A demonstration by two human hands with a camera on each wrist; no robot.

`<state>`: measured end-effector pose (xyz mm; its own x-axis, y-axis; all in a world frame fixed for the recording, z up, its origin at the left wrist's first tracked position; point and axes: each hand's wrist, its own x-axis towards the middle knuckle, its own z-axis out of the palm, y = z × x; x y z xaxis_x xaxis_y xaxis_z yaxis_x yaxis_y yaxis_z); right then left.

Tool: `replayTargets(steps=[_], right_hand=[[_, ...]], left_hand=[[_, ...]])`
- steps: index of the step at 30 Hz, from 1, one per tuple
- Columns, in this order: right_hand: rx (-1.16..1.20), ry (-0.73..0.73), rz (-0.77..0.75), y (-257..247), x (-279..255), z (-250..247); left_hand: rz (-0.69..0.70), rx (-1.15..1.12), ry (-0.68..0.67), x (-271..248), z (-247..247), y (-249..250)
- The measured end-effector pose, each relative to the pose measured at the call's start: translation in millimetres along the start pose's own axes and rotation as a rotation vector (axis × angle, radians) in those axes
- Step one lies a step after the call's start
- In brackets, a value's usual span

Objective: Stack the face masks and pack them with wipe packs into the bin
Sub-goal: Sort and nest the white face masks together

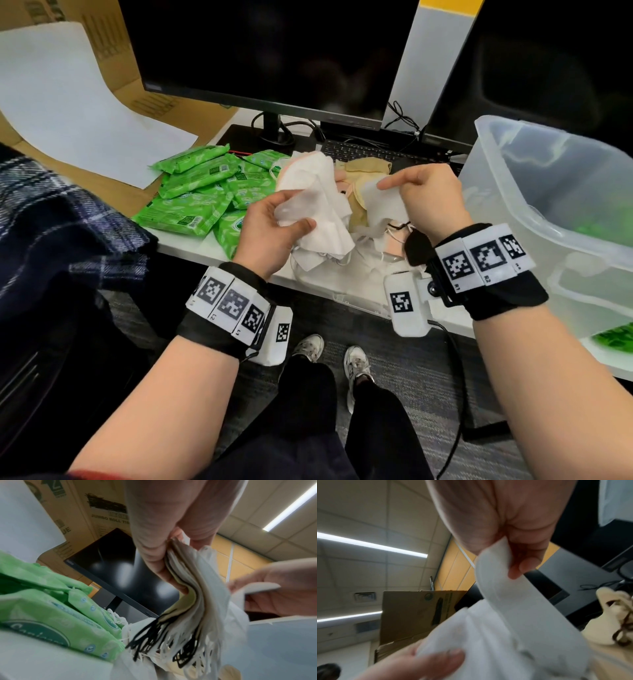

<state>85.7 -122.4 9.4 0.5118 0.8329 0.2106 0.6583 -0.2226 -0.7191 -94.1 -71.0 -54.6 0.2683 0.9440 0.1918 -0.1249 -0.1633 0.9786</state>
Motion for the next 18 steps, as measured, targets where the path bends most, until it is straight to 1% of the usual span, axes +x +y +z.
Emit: replayTargets(steps=[3, 7, 13, 15, 18], right_hand=[[0.015, -0.021, -0.056, -13, -11, 7], [-0.008, -0.074, -0.145, -27, -23, 21], [-0.096, -0.079, -0.069, -29, -17, 31], [-0.124, -0.124, -0.044, -27, -16, 28], [-0.119, -0.192, -0.028, -26, -15, 25]], left_hand=[[0.008, 0.096, -0.006, 0, 2, -2], [0.068, 0.202, -0.067, -5, 6, 3], [0.154, 0.484, -0.211, -10, 8, 3], [0.150, 0.477, -0.228, -11, 6, 3], [0.128, 0.344, -0.227, -8, 4, 2]])
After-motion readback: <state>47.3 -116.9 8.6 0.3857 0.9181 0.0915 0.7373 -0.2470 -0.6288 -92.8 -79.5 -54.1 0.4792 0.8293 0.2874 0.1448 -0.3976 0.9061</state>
